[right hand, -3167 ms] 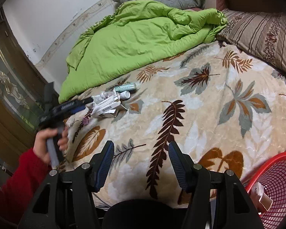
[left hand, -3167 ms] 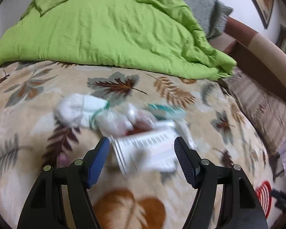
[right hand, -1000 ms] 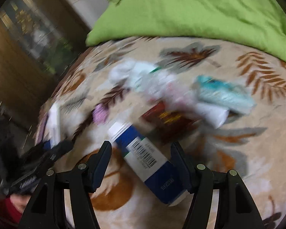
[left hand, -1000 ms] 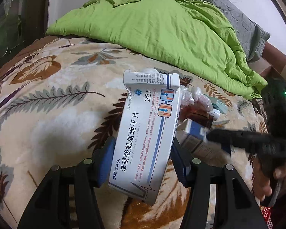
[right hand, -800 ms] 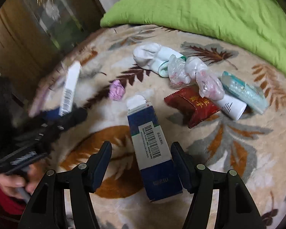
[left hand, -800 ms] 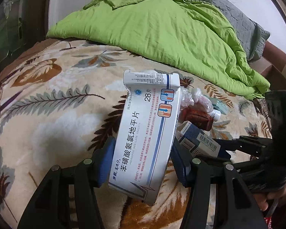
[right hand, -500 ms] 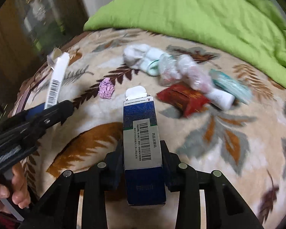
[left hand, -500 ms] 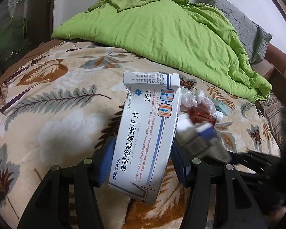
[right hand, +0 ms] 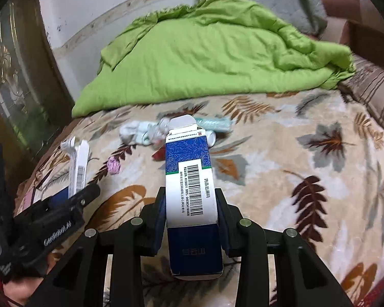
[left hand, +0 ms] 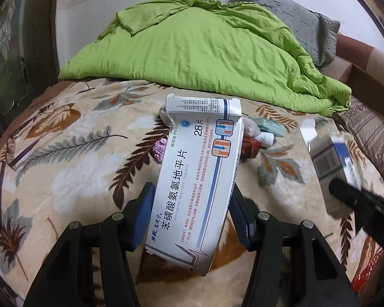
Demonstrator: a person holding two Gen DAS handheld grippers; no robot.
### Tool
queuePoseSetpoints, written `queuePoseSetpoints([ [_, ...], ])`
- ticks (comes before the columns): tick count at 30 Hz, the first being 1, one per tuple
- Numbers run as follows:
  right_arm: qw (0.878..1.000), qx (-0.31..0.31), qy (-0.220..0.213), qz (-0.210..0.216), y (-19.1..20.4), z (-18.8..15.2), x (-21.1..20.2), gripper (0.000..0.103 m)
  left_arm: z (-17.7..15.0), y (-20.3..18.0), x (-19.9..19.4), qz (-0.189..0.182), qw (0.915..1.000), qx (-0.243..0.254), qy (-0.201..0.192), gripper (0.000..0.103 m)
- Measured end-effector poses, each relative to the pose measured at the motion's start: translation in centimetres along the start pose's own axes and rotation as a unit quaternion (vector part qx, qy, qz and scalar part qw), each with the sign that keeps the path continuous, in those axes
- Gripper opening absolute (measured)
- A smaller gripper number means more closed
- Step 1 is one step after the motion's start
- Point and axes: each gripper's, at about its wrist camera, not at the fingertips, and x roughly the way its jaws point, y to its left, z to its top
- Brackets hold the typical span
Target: Collect trash
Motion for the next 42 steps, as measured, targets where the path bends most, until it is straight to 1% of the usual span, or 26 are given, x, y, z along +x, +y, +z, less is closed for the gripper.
queuePoseSetpoints([
  [6, 0.999, -0.027, -0.014, -0.011, 1.2, -0.5, -0.9, 0.038, -1.5, -0.3, -1.3, 0.005, 1.0, 0.006, 0.004, 0.056],
  [9, 1.0, -0.019, 0.005, -0.003, 1.5, -1.3, -0.5, 0.038, -1.6, -0.2, -1.6, 0.006, 1.0, 0.007, 0.002, 0.056],
  [11, 1.0, -0.017, 0.015, -0.008, 1.8, -1.9, -0.3, 0.038, -1.6, -0.1, -1.5, 0.008, 1.0, 0.004, 0.003, 0.056],
  [14, 0.999, -0.026, 0.006, -0.022, 2.1, -2.0, -0.6, 0.038, -1.7, 0.0, -1.3, 0.008, 0.9999, 0.003, 0.008, 0.056],
  [19, 1.0, 0.003, 0.013, -0.029, 1.0, -2.0, 0.0, 0.038, -1.8, -0.2, -1.1, 0.006, 0.9999, 0.011, 0.01, 0.056],
  [22, 1.0, 0.007, 0.012, -0.016, 0.9, -1.9, 0.1, 0.038, -1.8, -0.2, -0.9, 0.001, 0.9999, 0.009, 0.012, 0.056],
  [27, 1.0, 0.008, 0.015, -0.012, 0.9, -1.9, 0.3, 0.038, -1.7, -0.2, -0.8, -0.005, 0.9998, 0.006, 0.017, 0.056],
  [30, 1.0, 0.013, 0.015, 0.004, 0.8, -1.9, 0.2, 0.038, -1.7, -0.1, -0.9, -0.008, 0.9998, 0.004, 0.018, 0.056],
  [42, 1.0, -0.001, 0.009, -0.005, 1.3, -2.1, 0.1, 0.038, -1.7, -0.3, -1.1, -0.011, 0.9998, 0.005, 0.016, 0.056],
])
